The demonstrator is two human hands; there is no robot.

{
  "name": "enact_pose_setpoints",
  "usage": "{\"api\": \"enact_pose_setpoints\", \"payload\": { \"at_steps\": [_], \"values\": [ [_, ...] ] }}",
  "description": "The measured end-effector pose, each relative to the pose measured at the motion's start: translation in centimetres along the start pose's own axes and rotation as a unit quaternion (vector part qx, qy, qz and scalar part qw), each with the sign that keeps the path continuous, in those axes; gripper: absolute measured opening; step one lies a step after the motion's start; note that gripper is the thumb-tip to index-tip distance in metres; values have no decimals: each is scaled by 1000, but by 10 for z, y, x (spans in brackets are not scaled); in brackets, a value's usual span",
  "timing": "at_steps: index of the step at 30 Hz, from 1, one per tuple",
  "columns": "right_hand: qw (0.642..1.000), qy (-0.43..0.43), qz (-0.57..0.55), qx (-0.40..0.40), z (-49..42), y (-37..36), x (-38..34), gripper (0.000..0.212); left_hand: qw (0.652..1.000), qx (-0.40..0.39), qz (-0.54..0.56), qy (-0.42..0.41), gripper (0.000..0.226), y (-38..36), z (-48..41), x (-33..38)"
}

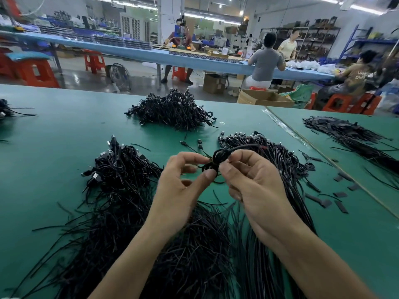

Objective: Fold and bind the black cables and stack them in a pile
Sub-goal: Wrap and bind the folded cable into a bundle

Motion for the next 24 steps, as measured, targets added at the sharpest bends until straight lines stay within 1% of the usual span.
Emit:
{"api": "enact_pose_setpoints", "payload": {
  "at_steps": [1,2,5,8,11,13,15,18,20,21,23,24],
  "values": [
    [1000,-21,-20,0,0,1,2,15,999,24,-35,-9,26,3,0,0],
    [999,-40,-36,-2,-1,2,4,14,999,28,-42,-17,27,4,0,1],
    [996,-66,-65,-16,-3,6,6,15,999,-32,35,5,25,2,2,3],
    [998,-63,-18,-27,-4,10,6,19,990,-65,117,34,14,-3,2,5],
    [998,-47,35,-20,-2,12,11,17,975,-72,198,74,36,-3,3,5],
    [998,-44,35,-8,-1,13,13,18,970,-63,225,69,31,-5,4,8],
    [997,-65,30,-8,1,14,14,17,969,-40,236,52,23,-6,4,8],
    [995,-95,25,-12,4,18,16,20,976,-27,215,16,19,-7,6,10],
    [995,-98,25,-22,3,18,17,24,981,-45,186,-9,12,-7,7,12],
    [995,-91,25,-20,2,18,16,25,983,-55,174,-12,12,-8,7,12],
    [997,-60,54,-2,-3,21,13,24,992,-59,114,-16,21,-9,7,7],
    [996,-37,85,7,-6,22,11,24,997,-48,57,-17,28,-10,6,3]
  ]
}}
Point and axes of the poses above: each hand's wrist, its own z-axis away from the middle knuckle, its own y-axis out of the back of the hand, x = y × z, the point moved 2 cm from there along -z, towards the middle knuckle, and after that the axes turned 11 degrees about -z, right-handed, at the moved point
